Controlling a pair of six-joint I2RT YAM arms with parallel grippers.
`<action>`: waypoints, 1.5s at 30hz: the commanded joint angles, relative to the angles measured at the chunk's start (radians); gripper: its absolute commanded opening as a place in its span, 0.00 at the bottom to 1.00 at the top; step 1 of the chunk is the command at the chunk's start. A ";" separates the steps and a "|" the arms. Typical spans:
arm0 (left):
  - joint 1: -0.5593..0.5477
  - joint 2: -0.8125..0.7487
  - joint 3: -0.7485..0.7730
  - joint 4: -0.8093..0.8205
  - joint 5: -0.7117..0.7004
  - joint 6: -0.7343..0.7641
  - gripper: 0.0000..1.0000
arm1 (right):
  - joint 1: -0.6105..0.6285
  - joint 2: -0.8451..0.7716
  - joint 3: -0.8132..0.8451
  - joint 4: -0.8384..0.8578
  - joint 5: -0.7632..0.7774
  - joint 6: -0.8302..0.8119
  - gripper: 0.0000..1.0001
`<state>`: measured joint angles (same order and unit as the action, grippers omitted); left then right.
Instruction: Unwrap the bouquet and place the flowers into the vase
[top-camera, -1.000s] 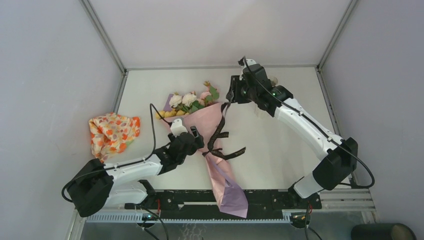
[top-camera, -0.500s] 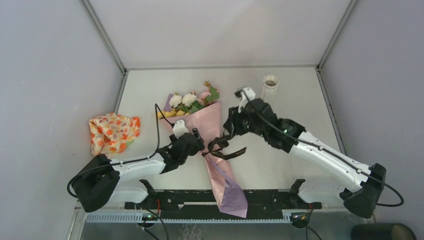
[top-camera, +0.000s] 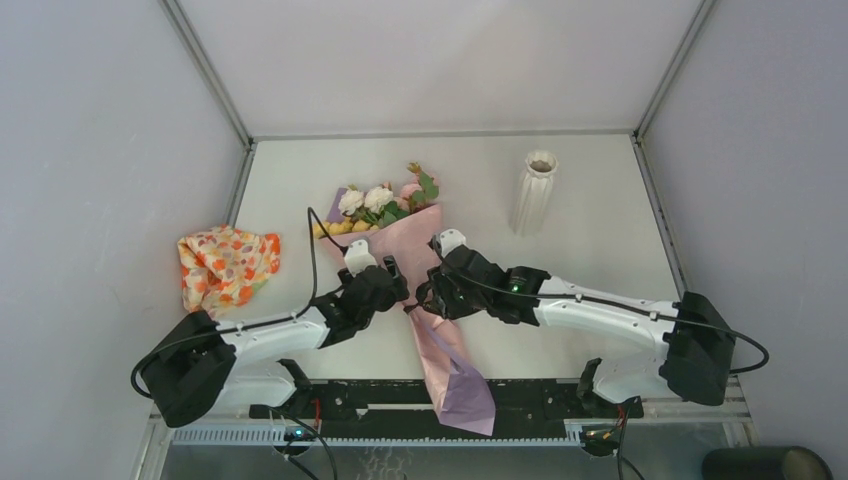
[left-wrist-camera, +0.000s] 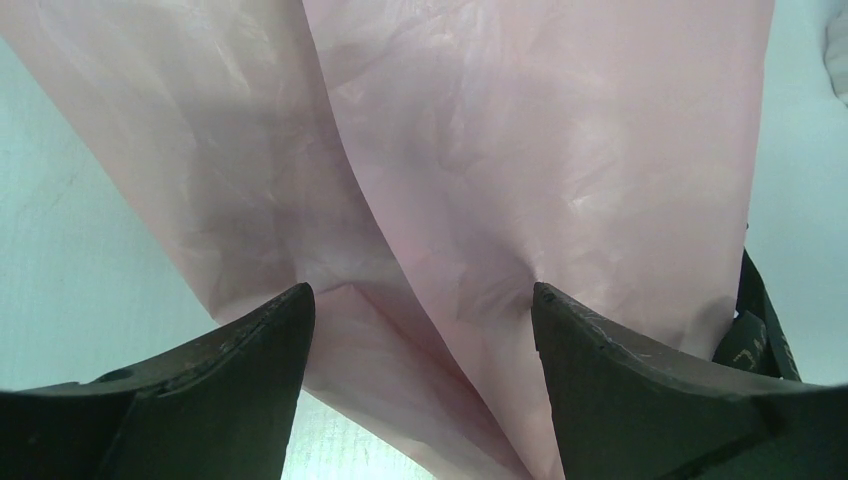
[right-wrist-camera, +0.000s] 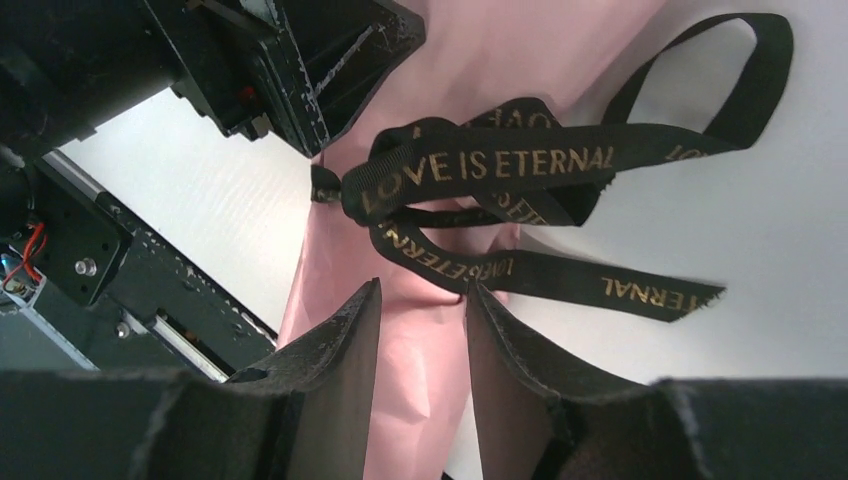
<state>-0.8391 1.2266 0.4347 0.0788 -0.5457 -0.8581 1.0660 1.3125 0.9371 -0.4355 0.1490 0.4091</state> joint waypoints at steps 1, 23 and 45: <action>0.006 -0.043 0.043 -0.006 -0.019 -0.009 0.84 | 0.014 0.039 0.012 0.115 0.004 0.017 0.45; 0.005 -0.036 0.037 -0.010 -0.031 -0.006 0.84 | 0.004 0.213 0.011 0.181 -0.014 0.025 0.39; 0.006 0.114 0.062 0.033 0.048 -0.055 0.83 | -0.016 0.020 0.036 0.062 0.117 0.032 0.00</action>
<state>-0.8391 1.3548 0.4843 0.0895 -0.5003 -0.8883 1.0649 1.3983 0.9375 -0.3370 0.2127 0.4511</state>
